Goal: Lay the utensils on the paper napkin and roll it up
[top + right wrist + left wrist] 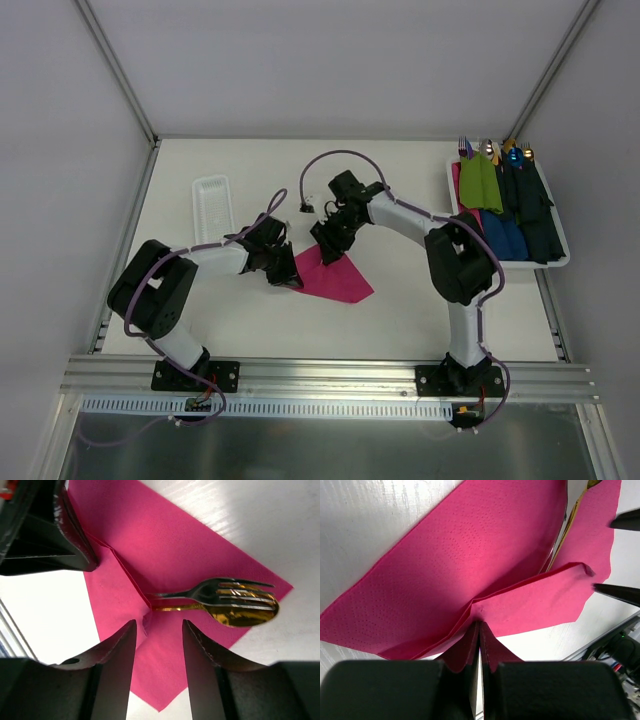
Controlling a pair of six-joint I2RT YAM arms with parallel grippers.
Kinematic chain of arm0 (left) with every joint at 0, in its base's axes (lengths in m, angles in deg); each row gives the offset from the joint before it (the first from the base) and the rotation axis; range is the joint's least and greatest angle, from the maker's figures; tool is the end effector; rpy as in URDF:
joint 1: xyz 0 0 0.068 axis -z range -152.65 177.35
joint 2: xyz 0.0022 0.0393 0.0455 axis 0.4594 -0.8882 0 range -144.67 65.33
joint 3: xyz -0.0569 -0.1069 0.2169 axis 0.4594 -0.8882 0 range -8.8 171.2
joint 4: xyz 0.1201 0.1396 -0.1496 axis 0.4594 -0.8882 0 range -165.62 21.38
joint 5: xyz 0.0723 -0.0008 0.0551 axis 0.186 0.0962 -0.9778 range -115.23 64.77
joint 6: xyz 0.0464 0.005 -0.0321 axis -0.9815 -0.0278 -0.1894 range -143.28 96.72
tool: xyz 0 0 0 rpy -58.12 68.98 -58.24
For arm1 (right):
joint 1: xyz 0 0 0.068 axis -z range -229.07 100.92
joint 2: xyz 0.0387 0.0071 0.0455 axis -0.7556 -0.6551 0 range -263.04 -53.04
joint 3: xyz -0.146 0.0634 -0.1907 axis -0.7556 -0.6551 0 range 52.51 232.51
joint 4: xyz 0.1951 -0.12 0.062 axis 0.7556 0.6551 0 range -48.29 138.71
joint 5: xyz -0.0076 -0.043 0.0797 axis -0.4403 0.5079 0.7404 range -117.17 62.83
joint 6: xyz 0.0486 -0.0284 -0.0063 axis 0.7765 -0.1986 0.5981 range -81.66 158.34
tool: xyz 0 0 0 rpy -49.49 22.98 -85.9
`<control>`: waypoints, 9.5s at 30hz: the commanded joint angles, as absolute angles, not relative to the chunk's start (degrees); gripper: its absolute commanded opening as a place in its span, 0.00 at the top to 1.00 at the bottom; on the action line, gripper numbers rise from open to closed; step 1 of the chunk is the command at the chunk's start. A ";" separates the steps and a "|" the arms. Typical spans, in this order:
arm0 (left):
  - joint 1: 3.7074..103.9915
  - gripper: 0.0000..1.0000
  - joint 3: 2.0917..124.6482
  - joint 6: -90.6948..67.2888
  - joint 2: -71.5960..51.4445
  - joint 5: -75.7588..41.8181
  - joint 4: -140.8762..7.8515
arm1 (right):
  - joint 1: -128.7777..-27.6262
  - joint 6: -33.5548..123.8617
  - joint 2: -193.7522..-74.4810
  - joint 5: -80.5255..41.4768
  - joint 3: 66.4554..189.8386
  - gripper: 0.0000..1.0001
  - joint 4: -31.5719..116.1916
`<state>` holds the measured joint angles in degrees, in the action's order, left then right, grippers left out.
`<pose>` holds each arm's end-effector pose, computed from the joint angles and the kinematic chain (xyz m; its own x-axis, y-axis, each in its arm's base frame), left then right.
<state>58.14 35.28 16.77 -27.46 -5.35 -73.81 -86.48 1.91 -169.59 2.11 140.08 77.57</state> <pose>0.2394 -0.1583 0.1371 -0.9518 -0.1373 -0.2741 0.0535 0.8060 -0.5894 0.3008 0.2545 0.1752 -0.1659 -0.7788 -0.6049 -0.9861 0.1295 0.1038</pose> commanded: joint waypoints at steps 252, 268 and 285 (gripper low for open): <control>62.95 1.00 23.72 34.81 -37.67 -0.09 -14.48 | -76.41 27.09 -170.63 10.36 124.93 0.86 76.17; 59.52 1.00 19.94 39.03 -48.04 3.50 2.64 | -76.50 26.39 -170.99 9.40 125.29 0.87 76.96; 59.34 1.00 20.20 39.47 -52.00 2.54 1.44 | -76.15 24.98 -162.21 9.75 128.54 0.63 80.82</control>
